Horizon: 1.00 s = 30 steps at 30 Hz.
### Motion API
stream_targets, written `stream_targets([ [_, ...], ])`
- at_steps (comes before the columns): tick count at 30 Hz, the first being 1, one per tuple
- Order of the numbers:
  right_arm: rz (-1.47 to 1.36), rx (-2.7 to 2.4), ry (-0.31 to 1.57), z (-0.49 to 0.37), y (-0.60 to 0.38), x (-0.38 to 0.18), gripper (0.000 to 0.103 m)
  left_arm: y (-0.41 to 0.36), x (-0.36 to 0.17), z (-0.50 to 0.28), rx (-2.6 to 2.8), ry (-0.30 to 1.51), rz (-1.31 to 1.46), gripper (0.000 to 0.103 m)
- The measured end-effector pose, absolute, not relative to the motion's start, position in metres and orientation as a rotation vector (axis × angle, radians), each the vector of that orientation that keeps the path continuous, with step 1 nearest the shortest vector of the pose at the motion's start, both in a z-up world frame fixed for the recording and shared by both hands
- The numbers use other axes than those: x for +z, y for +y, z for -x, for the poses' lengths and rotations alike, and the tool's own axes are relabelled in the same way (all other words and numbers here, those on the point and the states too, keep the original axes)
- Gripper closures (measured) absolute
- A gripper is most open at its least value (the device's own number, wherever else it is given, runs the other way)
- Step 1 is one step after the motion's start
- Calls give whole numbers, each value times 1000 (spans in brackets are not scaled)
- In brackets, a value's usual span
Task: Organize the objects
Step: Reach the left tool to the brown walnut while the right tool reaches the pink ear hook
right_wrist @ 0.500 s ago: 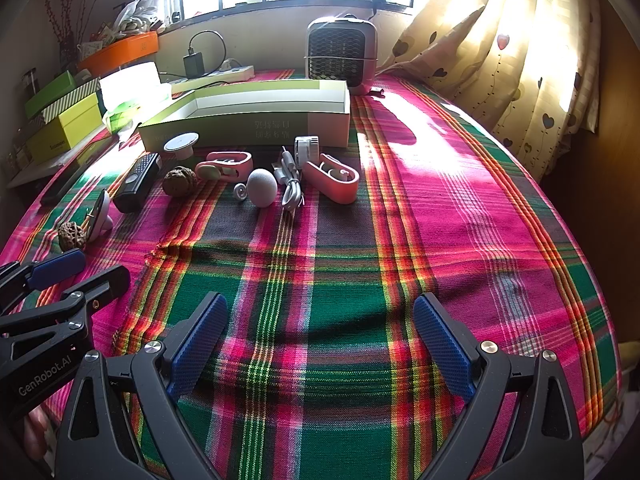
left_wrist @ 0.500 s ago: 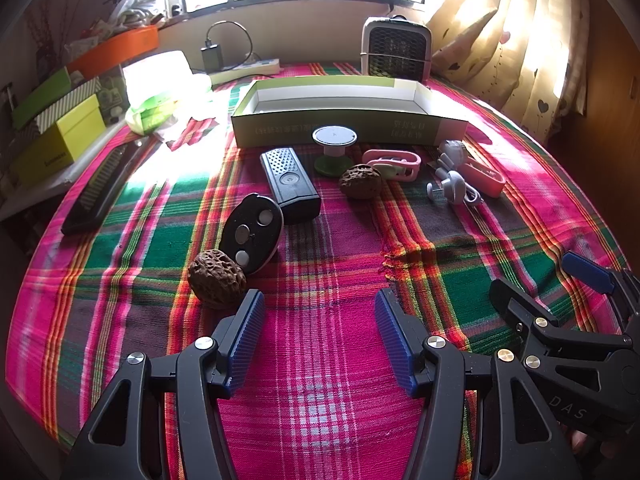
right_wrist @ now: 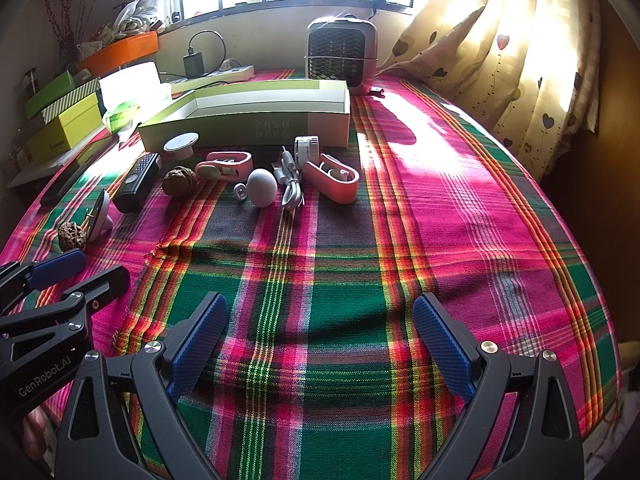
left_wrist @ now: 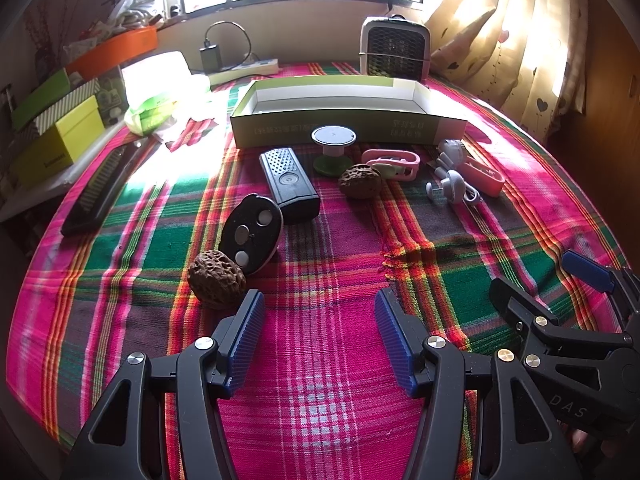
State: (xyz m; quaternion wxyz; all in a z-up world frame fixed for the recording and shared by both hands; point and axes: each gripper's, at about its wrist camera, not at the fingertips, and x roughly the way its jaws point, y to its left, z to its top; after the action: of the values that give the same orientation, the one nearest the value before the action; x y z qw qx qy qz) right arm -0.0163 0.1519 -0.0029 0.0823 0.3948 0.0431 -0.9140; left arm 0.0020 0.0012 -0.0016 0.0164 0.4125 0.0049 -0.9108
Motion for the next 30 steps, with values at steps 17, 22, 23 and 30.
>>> stream_targets([
  [17, -1211, -2671, 162, 33, 171, 0, 9, -23, 12, -32, -2938, 5, -1329, 48],
  [22, -1197, -2700, 166, 49, 181, 8, 12, -41, 22, -32, -2956, 108, -1312, 48],
  [23, -1199, -2700, 162, 53, 183, 9, 12, -45, 22, -31, -2953, 130, -1309, 48],
  [30, -1199, -2709, 139, 75, 192, 16, 16, -72, 18, -20, -2906, 241, -1302, 48],
])
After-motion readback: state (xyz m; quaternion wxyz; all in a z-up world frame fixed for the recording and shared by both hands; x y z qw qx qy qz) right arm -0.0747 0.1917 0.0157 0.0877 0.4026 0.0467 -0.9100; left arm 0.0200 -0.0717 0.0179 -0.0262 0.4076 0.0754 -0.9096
